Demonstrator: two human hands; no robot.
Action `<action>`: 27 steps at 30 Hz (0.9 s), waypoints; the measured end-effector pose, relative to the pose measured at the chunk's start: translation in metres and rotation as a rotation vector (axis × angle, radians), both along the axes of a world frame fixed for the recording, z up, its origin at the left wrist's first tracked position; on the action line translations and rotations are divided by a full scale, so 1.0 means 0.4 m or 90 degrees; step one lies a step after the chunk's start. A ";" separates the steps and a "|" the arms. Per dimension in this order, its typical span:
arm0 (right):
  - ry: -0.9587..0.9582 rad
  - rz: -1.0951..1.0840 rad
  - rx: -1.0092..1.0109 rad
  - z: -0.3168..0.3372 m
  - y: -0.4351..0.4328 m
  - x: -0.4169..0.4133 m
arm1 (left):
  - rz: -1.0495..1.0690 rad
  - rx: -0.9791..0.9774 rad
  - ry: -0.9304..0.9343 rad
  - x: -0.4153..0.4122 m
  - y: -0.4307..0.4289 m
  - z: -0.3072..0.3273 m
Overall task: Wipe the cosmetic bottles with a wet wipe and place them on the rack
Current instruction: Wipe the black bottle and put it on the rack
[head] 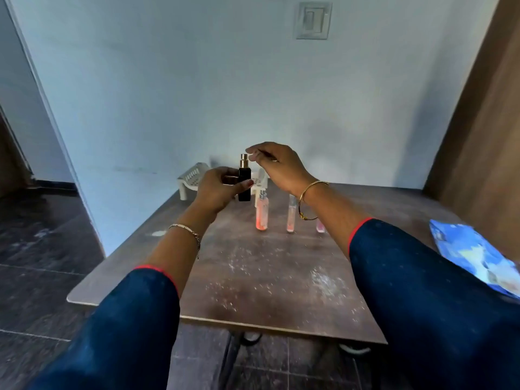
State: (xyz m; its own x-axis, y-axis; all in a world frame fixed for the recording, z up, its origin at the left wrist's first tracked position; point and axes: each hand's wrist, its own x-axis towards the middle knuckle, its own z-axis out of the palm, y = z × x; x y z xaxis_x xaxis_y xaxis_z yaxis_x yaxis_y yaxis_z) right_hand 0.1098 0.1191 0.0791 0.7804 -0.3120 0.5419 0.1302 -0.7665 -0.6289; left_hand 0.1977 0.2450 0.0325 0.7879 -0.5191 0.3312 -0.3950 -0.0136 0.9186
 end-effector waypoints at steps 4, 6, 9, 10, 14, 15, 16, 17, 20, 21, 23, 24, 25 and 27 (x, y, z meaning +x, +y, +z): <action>0.052 0.008 -0.058 0.014 -0.022 0.120 | 0.025 0.104 -0.085 0.165 -0.023 0.029; 0.073 -0.011 -0.094 0.011 -0.046 0.166 | 0.050 0.166 -0.122 0.238 -0.044 0.026; 0.143 -0.053 -0.157 -0.001 -0.096 0.224 | 0.072 0.227 -0.159 0.342 -0.081 0.007; 0.168 -0.069 -0.172 -0.007 -0.110 0.232 | 0.073 0.241 -0.160 0.368 -0.093 -0.002; 0.217 -0.112 -0.213 -0.025 -0.164 0.273 | 0.045 0.294 -0.158 0.452 -0.155 -0.048; 0.221 -0.119 -0.218 -0.028 -0.171 0.277 | 0.032 0.299 -0.152 0.461 -0.168 -0.058; 0.223 -0.125 -0.219 -0.032 -0.180 0.283 | 0.023 0.302 -0.148 0.472 -0.181 -0.068; 0.224 -0.129 -0.218 -0.035 -0.188 0.289 | 0.018 0.309 -0.149 0.480 -0.191 -0.075; 0.237 -0.135 -0.209 -0.051 -0.207 0.300 | 0.001 0.354 -0.163 0.497 -0.211 -0.086; 0.240 -0.135 -0.205 -0.058 -0.212 0.302 | -0.005 0.370 -0.164 0.501 -0.217 -0.089; 0.244 -0.133 -0.201 -0.070 -0.222 0.307 | -0.014 0.387 -0.158 0.506 -0.225 -0.097; 0.246 -0.131 -0.200 -0.075 -0.227 0.308 | -0.017 0.386 -0.148 0.508 -0.227 -0.101; 0.246 -0.129 -0.198 -0.080 -0.231 0.309 | -0.020 0.380 -0.139 0.508 -0.227 -0.105; 0.245 -0.127 -0.191 -0.089 -0.239 0.309 | -0.023 0.370 -0.132 0.506 -0.228 -0.110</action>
State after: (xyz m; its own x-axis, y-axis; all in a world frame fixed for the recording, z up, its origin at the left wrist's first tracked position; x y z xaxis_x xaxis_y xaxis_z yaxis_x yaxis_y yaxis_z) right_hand 0.2336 0.0235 0.0434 0.8822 -0.3498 0.3153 -0.2336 -0.9064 -0.3519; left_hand 0.4002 0.1538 -0.0114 0.7164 -0.6856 0.1298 -0.5737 -0.4728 0.6688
